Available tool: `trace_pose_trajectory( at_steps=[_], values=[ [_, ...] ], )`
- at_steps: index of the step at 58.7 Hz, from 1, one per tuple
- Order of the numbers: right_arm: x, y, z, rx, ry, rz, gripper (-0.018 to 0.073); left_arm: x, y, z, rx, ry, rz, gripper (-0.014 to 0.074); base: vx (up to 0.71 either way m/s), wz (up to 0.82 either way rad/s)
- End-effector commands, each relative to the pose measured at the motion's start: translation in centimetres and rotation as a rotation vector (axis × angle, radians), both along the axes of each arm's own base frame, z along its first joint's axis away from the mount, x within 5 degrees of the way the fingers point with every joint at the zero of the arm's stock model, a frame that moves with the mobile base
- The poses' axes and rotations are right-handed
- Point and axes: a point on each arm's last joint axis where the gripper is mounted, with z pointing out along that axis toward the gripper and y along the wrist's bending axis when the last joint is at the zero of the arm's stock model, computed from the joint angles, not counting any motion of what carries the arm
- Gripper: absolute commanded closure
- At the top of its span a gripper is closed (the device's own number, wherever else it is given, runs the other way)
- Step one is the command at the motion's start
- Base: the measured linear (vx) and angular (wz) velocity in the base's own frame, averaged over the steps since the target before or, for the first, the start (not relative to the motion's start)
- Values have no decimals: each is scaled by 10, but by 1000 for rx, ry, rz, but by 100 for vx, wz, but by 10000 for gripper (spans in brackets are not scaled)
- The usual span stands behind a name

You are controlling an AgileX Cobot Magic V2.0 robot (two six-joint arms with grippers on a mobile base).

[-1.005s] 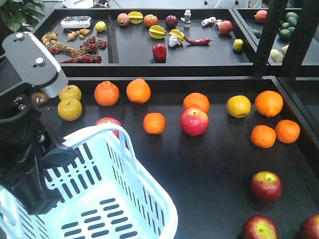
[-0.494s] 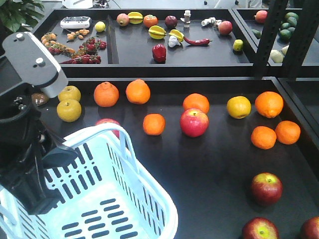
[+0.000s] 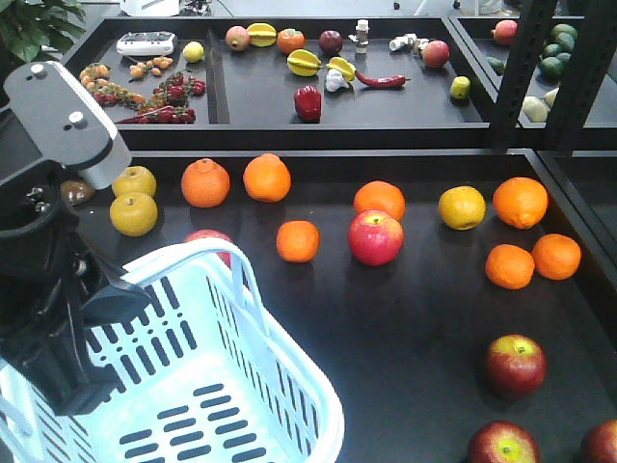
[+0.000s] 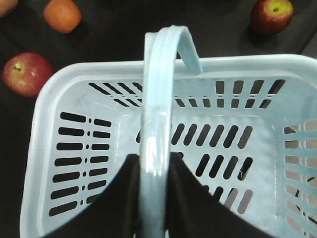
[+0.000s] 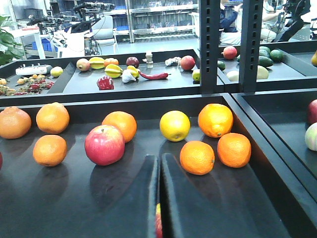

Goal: Pick three apples into basket with both arms
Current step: 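Drive the base up to the fruit table edge holding the basket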

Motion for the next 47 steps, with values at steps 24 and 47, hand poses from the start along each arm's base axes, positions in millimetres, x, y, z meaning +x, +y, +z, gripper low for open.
trace_pose_trajectory(
  at_steps=[24,47],
  values=[
    [2,1,2,-9,-42,10,564,-2,2,17,-87,-88,11,603,0,0],
    [2,1,2,-9,-42,10,564,1,-3,17,-121,-101,8,603,0,0]
  ],
)
